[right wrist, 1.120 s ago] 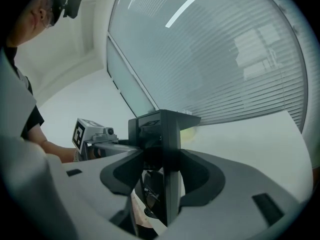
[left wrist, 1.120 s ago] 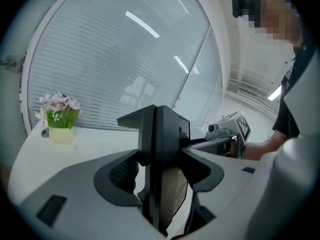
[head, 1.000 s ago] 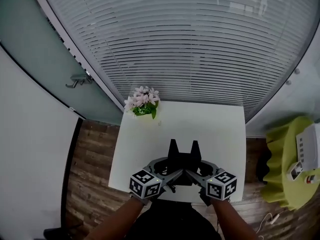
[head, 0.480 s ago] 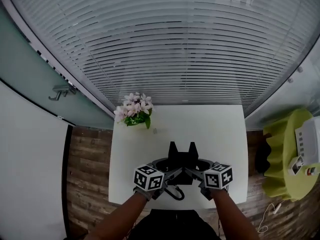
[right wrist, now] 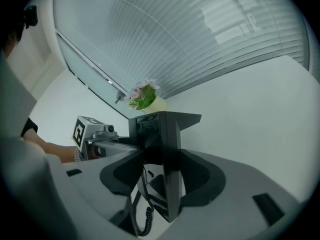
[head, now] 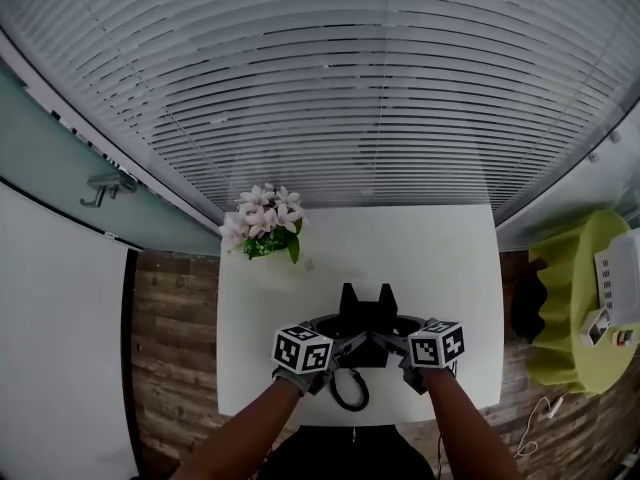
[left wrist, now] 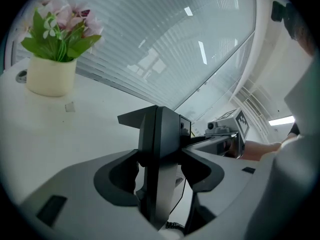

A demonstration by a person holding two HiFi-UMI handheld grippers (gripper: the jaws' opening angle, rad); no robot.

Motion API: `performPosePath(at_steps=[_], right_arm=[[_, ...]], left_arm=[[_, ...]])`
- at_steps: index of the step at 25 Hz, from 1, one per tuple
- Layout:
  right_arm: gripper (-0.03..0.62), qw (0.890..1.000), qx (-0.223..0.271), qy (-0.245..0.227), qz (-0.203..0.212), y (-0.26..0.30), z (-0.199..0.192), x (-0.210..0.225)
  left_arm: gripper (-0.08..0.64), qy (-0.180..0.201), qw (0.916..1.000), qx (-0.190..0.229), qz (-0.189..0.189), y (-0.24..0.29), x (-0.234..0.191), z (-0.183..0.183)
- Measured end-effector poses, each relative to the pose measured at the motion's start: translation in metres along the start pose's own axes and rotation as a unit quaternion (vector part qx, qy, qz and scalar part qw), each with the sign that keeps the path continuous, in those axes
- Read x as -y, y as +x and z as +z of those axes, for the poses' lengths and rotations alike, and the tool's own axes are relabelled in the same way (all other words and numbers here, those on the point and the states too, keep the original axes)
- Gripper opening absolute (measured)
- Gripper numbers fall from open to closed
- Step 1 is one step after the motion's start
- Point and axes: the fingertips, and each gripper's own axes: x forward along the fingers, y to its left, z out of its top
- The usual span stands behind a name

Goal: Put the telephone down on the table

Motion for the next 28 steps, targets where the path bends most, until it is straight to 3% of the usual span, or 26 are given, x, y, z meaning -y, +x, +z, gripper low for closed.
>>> performPosePath(at_steps=[17,23,28], right_arm=[[0.236,0.999,0.013,0.041,-0.001,0.025,0.005,0.025],[0.236,0.999,0.019,0.037,0.0,0.024,0.004,0.024],[0.238,0.999,0.037,0.011,-0.02,0.013,0.012,0.024]], left_arm=[[0.265,-0.056,0.9984,0.002,-0.008,0.017,-0.032,0.0],[0.267,-0.03,0.9993,0.01,-0.018,0.018,-0.031,0.002],[0.267,-0.008,0.9993,0.035,0.005,0.002,-0.034,0.012]])
